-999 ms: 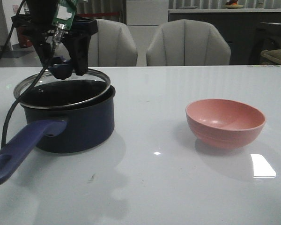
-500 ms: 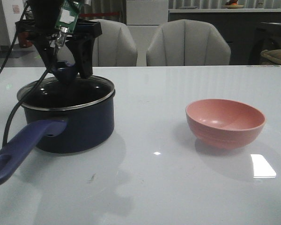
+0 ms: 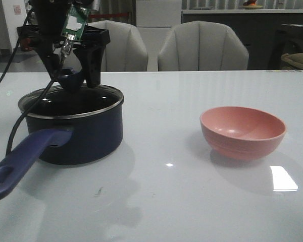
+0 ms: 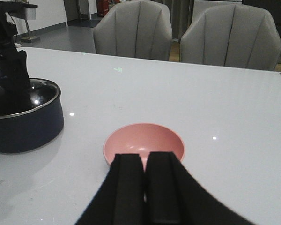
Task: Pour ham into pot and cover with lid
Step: 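Lower the glass lid onto the saucepan with the left gripper, then open the left gripper and lift it away from the lid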
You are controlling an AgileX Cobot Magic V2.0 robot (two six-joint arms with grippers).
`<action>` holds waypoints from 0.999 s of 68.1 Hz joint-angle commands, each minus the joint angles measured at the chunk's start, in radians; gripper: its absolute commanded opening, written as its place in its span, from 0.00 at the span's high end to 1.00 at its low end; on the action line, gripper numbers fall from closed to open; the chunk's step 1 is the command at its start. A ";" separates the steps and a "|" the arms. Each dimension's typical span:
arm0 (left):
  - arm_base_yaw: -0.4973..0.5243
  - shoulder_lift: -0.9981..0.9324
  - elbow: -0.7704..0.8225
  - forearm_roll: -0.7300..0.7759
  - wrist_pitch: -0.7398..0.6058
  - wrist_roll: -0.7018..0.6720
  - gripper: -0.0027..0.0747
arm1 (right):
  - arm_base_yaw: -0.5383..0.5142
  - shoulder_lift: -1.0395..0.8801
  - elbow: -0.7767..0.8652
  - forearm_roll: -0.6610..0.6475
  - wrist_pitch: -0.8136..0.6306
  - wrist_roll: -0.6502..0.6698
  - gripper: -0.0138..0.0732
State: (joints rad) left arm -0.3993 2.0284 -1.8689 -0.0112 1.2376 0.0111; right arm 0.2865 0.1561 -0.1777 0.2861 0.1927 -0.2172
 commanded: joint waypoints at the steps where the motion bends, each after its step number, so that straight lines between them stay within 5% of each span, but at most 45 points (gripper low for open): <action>1: -0.007 -0.054 -0.031 0.031 0.015 -0.002 0.23 | 0.000 0.009 -0.026 0.000 -0.075 -0.006 0.67; 47: -0.007 -0.233 -0.134 -0.040 0.022 0.017 0.24 | 0.000 0.009 -0.026 0.000 -0.075 -0.006 0.67; 68: -0.007 -0.578 0.182 -0.040 -0.145 0.029 0.24 | 0.000 0.009 -0.026 0.000 -0.075 -0.006 0.67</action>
State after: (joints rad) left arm -0.3993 1.6095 -1.7765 -0.0396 1.2000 0.0366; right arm 0.2865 0.1561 -0.1777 0.2861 0.1927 -0.2172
